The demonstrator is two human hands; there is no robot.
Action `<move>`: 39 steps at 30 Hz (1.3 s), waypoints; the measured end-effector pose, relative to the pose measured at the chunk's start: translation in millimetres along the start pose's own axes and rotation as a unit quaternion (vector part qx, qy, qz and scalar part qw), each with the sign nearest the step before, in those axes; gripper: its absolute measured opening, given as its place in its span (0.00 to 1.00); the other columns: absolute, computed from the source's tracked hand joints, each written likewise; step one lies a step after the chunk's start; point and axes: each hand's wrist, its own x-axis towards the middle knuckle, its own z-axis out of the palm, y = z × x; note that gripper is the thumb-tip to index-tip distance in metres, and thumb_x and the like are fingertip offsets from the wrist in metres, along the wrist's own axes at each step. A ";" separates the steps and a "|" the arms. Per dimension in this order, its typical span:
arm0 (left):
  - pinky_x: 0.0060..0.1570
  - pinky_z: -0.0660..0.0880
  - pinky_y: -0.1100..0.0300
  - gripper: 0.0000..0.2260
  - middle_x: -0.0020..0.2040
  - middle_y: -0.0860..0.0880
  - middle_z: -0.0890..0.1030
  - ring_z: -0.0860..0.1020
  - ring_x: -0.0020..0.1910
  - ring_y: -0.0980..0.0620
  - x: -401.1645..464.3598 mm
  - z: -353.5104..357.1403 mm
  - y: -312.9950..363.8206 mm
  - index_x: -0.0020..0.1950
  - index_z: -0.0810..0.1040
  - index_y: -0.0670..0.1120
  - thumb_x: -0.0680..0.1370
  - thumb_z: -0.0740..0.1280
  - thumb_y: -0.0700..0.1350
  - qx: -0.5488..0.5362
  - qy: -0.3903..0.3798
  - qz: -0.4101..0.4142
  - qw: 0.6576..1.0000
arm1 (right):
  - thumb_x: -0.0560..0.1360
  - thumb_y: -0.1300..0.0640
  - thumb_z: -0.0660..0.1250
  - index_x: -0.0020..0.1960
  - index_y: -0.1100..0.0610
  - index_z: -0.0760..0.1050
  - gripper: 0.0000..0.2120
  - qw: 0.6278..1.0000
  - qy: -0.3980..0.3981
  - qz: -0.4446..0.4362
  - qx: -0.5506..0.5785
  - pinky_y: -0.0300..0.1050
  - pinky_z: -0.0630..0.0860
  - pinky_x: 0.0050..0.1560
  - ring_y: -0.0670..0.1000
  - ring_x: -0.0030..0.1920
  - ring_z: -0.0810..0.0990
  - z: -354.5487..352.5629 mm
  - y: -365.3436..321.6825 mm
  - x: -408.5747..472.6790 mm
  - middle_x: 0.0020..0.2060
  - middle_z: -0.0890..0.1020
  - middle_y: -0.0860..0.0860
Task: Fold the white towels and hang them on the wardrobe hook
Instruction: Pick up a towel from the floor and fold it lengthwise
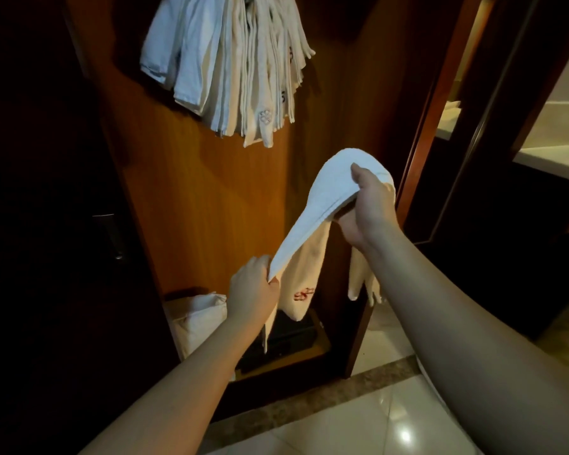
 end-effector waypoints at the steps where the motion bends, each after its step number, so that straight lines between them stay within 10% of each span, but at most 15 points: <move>1: 0.51 0.75 0.57 0.10 0.50 0.53 0.75 0.75 0.51 0.53 -0.2 1.0 -7.3 0.61 0.77 0.49 0.81 0.65 0.45 0.034 -0.002 0.005 0.999 | 0.81 0.55 0.65 0.68 0.57 0.67 0.18 1.000 -0.009 -0.006 0.002 0.64 0.76 0.62 0.58 0.57 0.81 -1.2 -2.2 2.2 0.57 0.82 0.58; 6: 0.54 0.76 0.56 0.07 0.52 0.52 0.77 0.76 0.54 0.51 3.0 -0.1 -41.6 0.55 0.77 0.49 0.78 0.69 0.46 0.100 0.018 -0.046 0.994 | 0.81 0.56 0.65 0.68 0.57 0.66 0.18 0.999 -0.003 -0.048 -0.004 0.60 0.79 0.59 0.57 0.56 0.82 -5.9 -11.9 19.0 0.57 0.81 0.58; 12: 0.33 0.75 0.60 0.07 0.44 0.53 0.78 0.78 0.41 0.52 10.1 -24.4 -58.5 0.54 0.74 0.50 0.78 0.68 0.44 0.031 0.058 -0.105 0.992 | 0.80 0.56 0.67 0.51 0.53 0.73 0.03 0.997 0.030 -0.073 0.005 0.49 0.80 0.51 0.53 0.52 0.83 -5.0 -21.4 37.0 0.52 0.84 0.54; 17: 0.34 0.69 0.63 0.06 0.43 0.54 0.78 0.76 0.39 0.55 24.2 -79.6 -47.2 0.50 0.75 0.50 0.77 0.68 0.41 0.000 0.123 -0.064 0.990 | 0.77 0.57 0.69 0.61 0.56 0.73 0.13 0.992 0.023 -0.057 0.114 0.57 0.81 0.51 0.60 0.55 0.82 4.8 -38.4 42.1 0.55 0.83 0.58; 21: 0.47 0.73 0.68 0.19 0.55 0.48 0.76 0.77 0.49 0.56 33.2 -125.8 -35.7 0.62 0.71 0.45 0.74 0.72 0.35 -0.338 0.343 -0.003 0.876 | 0.79 0.57 0.67 0.64 0.61 0.75 0.15 0.974 -0.008 -0.043 0.221 0.59 0.81 0.55 0.62 0.55 0.83 14.2 -57.3 45.4 0.56 0.83 0.61; 24: 0.50 0.77 0.64 0.24 0.58 0.51 0.80 0.79 0.56 0.53 36.3 -110.5 -54.3 0.70 0.71 0.44 0.75 0.72 0.39 -0.528 0.179 -0.086 0.826 | 0.80 0.56 0.66 0.65 0.63 0.73 0.15 0.963 -0.026 -0.029 0.266 0.60 0.79 0.60 0.62 0.55 0.83 17.0 -60.5 47.9 0.58 0.83 0.62; 26: 0.47 0.77 0.54 0.12 0.48 0.53 0.85 0.79 0.53 0.43 34.4 -99.4 -68.5 0.56 0.82 0.49 0.76 0.68 0.38 -0.516 0.079 -0.128 0.843 | 0.81 0.56 0.64 0.64 0.64 0.72 0.15 0.963 -0.028 -0.019 0.266 0.61 0.77 0.62 0.63 0.56 0.83 13.6 -58.2 52.3 0.58 0.82 0.63; 32: 0.34 0.73 0.57 0.18 0.38 0.49 0.82 0.81 0.37 0.50 30.2 -131.6 -64.6 0.37 0.78 0.51 0.79 0.59 0.33 -0.535 0.075 -0.132 0.831 | 0.83 0.54 0.62 0.60 0.63 0.74 0.13 0.983 0.043 0.003 0.176 0.59 0.81 0.51 0.63 0.53 0.84 -15.7 -42.9 67.1 0.54 0.84 0.61; 39: 0.34 0.80 0.58 0.13 0.52 0.47 0.85 0.84 0.47 0.48 24.1 -144.5 -55.1 0.57 0.81 0.54 0.82 0.61 0.39 -0.597 0.050 -0.122 0.791 | 0.81 0.55 0.66 0.59 0.62 0.74 0.11 0.984 0.098 0.035 0.143 0.58 0.82 0.47 0.61 0.52 0.84 -35.1 -21.6 73.2 0.53 0.84 0.59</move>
